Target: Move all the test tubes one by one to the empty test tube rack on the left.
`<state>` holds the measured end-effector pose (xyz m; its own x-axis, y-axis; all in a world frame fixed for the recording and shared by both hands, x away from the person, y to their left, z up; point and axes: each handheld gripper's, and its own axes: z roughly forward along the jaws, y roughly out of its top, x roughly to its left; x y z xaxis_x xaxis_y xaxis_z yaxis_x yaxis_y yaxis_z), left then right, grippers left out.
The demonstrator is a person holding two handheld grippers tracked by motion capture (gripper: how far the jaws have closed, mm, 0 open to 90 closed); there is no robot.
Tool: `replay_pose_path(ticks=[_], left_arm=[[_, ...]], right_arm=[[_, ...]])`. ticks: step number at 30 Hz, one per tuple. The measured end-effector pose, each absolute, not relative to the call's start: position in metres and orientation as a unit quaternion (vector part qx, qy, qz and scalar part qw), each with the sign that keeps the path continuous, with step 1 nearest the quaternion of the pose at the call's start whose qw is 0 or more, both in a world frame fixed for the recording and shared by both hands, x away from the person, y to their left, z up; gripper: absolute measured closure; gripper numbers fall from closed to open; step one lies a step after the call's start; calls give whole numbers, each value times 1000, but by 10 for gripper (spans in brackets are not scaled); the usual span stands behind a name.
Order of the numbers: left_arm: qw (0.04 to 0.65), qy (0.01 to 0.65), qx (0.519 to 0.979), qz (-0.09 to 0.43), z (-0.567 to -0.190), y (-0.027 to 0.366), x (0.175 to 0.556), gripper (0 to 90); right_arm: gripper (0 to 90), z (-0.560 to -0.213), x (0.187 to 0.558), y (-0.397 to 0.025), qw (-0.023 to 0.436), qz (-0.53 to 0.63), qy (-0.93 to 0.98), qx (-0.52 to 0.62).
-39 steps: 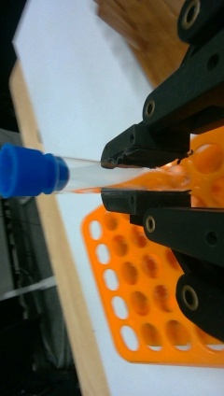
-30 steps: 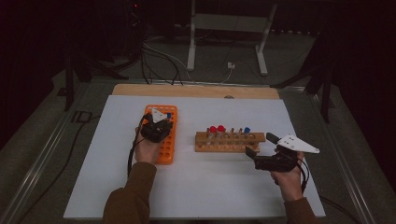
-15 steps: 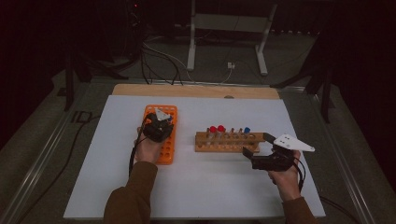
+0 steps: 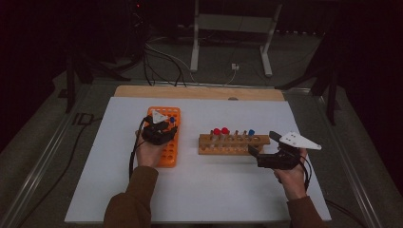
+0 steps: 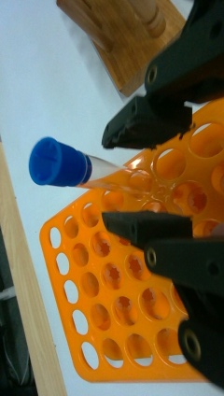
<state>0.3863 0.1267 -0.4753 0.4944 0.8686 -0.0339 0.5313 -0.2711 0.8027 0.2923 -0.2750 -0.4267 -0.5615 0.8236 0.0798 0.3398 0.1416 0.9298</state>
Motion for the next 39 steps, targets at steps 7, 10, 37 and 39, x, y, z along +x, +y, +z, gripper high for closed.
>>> replay_pose_path(ticks=[7,10,37,39], left_arm=[[445,465,734,216,-466,135,370,287],[464,481,712,215,-462,138,361,147],[531,441,694,205,-452,156,288,5],[534,436,694,207,-452,157,286,5]], right_arm=[[52,-425,303,-280,235,506,719,414],[99,-426,308,-281,238,498,720,421],[748,-462,345,-256,233,438,757,425],[751,-463,346,-255,235,437,758,424]])
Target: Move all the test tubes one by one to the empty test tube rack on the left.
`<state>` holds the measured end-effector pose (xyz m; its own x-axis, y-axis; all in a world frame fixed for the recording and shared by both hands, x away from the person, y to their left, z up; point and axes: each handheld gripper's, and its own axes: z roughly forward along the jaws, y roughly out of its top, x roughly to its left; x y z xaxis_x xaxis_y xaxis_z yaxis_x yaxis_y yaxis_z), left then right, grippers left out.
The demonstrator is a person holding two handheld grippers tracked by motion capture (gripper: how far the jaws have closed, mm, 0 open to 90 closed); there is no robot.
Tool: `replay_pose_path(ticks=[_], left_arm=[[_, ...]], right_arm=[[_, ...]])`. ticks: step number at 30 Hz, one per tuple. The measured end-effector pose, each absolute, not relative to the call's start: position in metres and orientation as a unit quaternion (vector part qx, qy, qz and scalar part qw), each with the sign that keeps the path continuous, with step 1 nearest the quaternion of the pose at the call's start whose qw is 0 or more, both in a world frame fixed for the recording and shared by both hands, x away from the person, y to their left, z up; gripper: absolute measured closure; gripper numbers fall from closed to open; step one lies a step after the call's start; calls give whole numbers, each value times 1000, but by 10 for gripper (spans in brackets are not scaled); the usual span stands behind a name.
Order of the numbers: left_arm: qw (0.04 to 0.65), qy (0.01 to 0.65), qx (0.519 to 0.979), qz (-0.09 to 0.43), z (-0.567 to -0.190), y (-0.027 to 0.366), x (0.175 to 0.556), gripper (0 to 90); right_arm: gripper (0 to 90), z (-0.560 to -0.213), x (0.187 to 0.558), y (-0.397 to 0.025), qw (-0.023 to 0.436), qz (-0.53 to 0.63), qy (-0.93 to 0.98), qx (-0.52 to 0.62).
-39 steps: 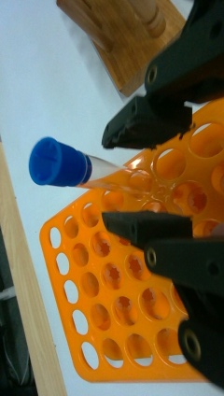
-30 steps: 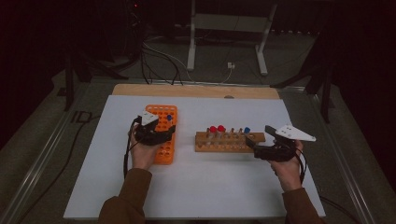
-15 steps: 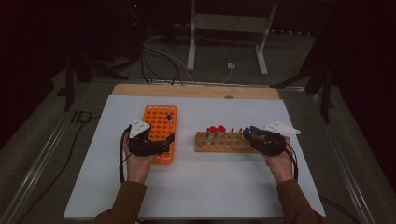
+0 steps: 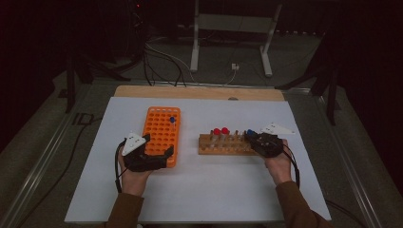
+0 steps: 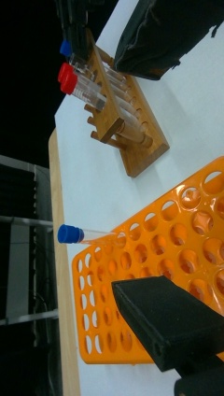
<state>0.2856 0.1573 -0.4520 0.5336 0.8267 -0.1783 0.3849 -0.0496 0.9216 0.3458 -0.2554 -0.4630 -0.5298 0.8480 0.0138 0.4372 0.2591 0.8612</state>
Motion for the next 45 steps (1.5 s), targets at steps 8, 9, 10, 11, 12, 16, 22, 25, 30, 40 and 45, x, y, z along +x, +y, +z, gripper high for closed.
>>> replay_pose_path(ticks=[8,9,10,11,12,16,22,25,30,40,45], left_arm=[[549,415,692,219,-454,159,282,5],[549,415,692,219,-454,159,282,5],[550,415,691,219,-455,159,282,5],[548,414,693,220,-455,159,282,5],[547,413,693,221,-455,159,282,5],[552,412,690,222,-455,159,281,5],[551,415,690,220,-455,159,281,5],[545,414,694,223,-456,158,281,5],[546,409,696,224,-454,154,280,5],[555,372,710,222,-445,132,279,5],[562,340,723,215,-442,113,278,9]], right_arm=[[769,-459,342,-254,241,440,755,422],[770,-457,341,-254,244,443,753,422],[770,-457,341,-254,244,443,753,422],[770,-452,339,-254,248,448,750,418],[770,-449,337,-254,250,450,749,417],[770,-438,332,-256,261,459,744,410],[770,-413,325,-261,274,481,730,401],[770,-400,320,-262,272,497,723,395],[769,-391,314,-258,260,510,727,380],[768,-396,304,-242,228,523,737,362],[767,-403,299,-229,207,523,749,350]])
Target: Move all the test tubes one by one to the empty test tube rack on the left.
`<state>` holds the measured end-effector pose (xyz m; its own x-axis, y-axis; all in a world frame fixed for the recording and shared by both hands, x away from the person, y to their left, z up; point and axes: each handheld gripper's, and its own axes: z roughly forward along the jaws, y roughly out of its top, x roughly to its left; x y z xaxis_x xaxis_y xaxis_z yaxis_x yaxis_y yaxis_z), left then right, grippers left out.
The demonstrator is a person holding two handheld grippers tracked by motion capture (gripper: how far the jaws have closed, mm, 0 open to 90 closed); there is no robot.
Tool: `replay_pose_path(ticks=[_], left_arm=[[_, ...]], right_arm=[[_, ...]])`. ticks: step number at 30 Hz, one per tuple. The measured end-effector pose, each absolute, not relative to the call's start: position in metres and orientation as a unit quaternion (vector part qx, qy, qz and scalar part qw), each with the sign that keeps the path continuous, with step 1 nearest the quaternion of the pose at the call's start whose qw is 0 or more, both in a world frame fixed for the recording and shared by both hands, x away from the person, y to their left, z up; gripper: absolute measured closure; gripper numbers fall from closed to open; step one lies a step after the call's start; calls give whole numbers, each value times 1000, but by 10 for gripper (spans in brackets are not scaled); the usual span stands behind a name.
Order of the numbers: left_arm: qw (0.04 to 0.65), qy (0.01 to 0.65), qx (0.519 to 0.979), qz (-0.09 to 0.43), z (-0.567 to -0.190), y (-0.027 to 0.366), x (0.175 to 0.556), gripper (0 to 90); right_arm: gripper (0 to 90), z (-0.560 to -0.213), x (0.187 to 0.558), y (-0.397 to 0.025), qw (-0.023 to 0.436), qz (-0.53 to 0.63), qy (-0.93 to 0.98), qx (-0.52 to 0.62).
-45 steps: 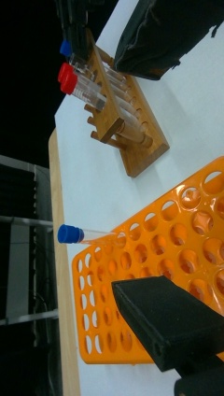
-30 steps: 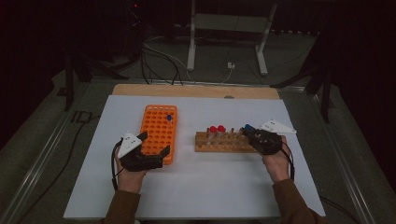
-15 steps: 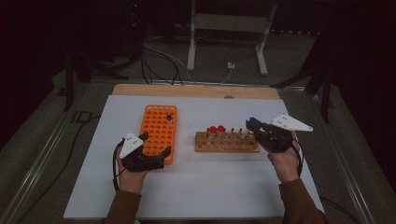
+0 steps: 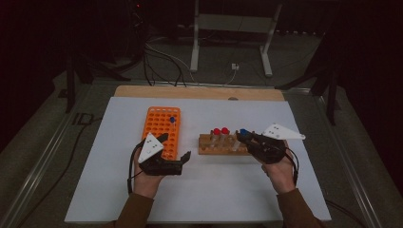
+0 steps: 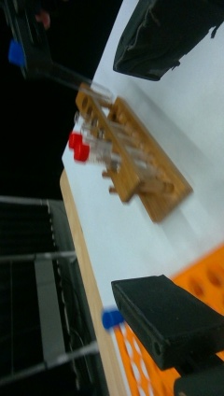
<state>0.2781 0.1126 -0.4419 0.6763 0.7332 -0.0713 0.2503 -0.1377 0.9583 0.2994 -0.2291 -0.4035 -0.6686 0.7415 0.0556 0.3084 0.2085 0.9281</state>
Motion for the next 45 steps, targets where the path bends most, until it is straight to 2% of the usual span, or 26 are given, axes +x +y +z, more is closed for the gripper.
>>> replay_pose_path(ticks=[15,20,30,34,35,36,38,39,40,45], left_arm=[[572,287,744,193,-439,60,281,11],[551,293,758,188,-441,45,281,71],[537,282,778,161,-445,21,283,111],[532,270,785,167,-444,14,281,198],[534,267,785,163,-444,14,281,331],[537,262,786,160,-444,14,281,331],[539,258,786,156,-444,14,282,451],[542,255,786,154,-444,14,281,548],[542,251,787,153,-444,13,281,548],[538,245,793,147,-444,13,281,753]], right_arm=[[766,-416,291,-214,173,532,756,339],[766,-414,289,-210,171,533,760,330],[766,-413,283,-200,162,532,768,317],[765,-414,281,-195,158,530,773,310],[765,-414,280,-193,155,531,774,308],[765,-414,280,-193,155,531,774,308],[765,-414,280,-192,154,530,776,305],[765,-414,279,-191,153,531,776,304],[765,-414,279,-191,153,531,776,304],[766,-415,279,-191,143,534,776,304]])
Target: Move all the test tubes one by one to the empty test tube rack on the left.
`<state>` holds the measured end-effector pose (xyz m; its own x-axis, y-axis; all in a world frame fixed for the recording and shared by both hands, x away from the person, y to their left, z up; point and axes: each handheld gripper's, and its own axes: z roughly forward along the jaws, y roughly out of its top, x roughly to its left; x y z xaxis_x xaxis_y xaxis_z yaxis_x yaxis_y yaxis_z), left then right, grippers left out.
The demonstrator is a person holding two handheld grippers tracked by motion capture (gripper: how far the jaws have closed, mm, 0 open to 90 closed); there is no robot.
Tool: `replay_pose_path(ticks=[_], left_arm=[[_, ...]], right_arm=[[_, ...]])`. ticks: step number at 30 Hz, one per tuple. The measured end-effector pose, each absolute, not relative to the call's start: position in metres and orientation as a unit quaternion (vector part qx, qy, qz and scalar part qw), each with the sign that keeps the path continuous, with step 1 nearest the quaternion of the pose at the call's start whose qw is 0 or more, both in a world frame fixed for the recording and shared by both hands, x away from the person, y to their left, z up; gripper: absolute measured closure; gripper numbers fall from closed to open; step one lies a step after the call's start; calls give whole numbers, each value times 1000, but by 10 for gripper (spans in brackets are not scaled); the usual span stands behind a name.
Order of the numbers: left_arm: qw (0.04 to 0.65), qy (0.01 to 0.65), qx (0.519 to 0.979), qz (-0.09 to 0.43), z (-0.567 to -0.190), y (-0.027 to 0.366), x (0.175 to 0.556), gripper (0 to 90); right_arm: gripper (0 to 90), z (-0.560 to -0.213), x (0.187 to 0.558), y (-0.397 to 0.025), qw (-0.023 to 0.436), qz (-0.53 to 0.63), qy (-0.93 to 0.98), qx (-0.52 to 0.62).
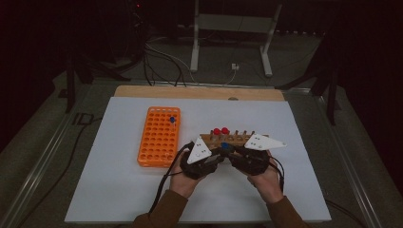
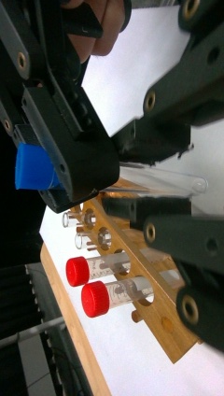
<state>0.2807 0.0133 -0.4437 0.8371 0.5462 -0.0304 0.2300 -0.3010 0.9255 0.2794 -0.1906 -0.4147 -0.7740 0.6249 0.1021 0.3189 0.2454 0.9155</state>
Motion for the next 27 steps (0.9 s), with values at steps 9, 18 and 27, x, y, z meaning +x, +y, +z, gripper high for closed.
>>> replay_pose_path(ticks=[9,18,27], left_arm=[[534,243,797,144,-444,15,282,775],[534,262,789,158,-440,30,288,776],[540,280,776,168,-437,51,293,776]], right_arm=[[590,-412,279,-194,141,545,771,298],[217,-408,279,-209,170,545,759,312],[29,-416,283,-228,200,523,754,345]])
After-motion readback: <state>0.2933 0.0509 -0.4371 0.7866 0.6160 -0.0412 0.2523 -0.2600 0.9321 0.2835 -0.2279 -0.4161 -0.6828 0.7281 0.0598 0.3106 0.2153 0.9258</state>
